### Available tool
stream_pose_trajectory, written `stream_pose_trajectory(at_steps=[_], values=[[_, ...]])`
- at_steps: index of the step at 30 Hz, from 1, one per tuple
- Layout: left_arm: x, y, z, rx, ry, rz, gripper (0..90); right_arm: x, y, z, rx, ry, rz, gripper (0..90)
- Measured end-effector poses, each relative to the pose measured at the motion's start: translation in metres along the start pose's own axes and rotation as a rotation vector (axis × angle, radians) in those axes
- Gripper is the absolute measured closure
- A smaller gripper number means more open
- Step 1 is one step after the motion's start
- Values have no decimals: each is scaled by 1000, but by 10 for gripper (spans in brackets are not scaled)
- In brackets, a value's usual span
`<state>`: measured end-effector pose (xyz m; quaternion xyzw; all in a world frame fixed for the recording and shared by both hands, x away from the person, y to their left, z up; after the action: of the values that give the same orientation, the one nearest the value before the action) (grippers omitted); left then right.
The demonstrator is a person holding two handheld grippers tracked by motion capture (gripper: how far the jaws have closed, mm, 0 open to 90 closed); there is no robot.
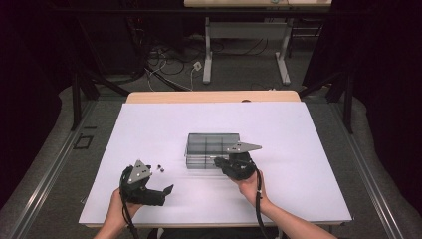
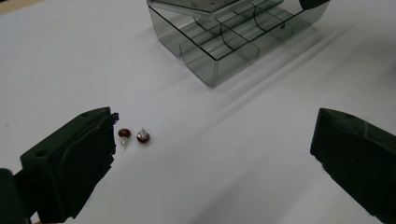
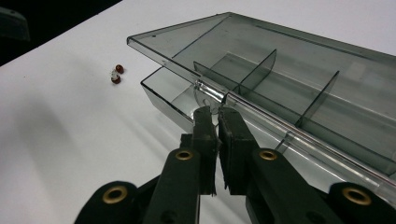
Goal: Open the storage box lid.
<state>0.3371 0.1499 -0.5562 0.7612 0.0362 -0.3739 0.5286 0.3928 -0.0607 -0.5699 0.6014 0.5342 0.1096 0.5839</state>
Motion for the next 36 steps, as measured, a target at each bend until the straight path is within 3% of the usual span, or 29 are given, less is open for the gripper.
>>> stream_pose_trajectory(at_steps=[2,7,13,20,25,27,32,36], values=[[5,8,-1,8,19,14,2,0,1,0,5,3,3,861],[21,26,2,31,16,8,2,-1,3,1,2,6,5,861],[44,42,11,74,9,-26,2,-2,3,0,6,10,-1,860],[71,52,19,51,7,-53,10,-2,4,1,5,12,1,859],[82,52,22,46,23,-68,172,-2,4,1,-2,12,1,856],[84,51,23,46,20,-70,191,-3,4,1,-3,11,-5,856],[84,53,27,74,26,-23,393,-2,3,1,-7,12,-9,855],[83,55,28,86,56,-3,466,-3,1,1,5,15,-19,848]])
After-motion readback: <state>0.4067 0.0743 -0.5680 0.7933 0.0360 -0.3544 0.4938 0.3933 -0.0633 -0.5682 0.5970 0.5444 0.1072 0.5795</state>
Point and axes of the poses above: each handheld gripper's, and its own axes: x roughly forward along the jaws, y roughly out of its top, z roughly to its right, the point moved 9 cm from there along x, roughly forward along the jaws, and after that the axes turned 11 degrees about y, right-handed, at the moved point
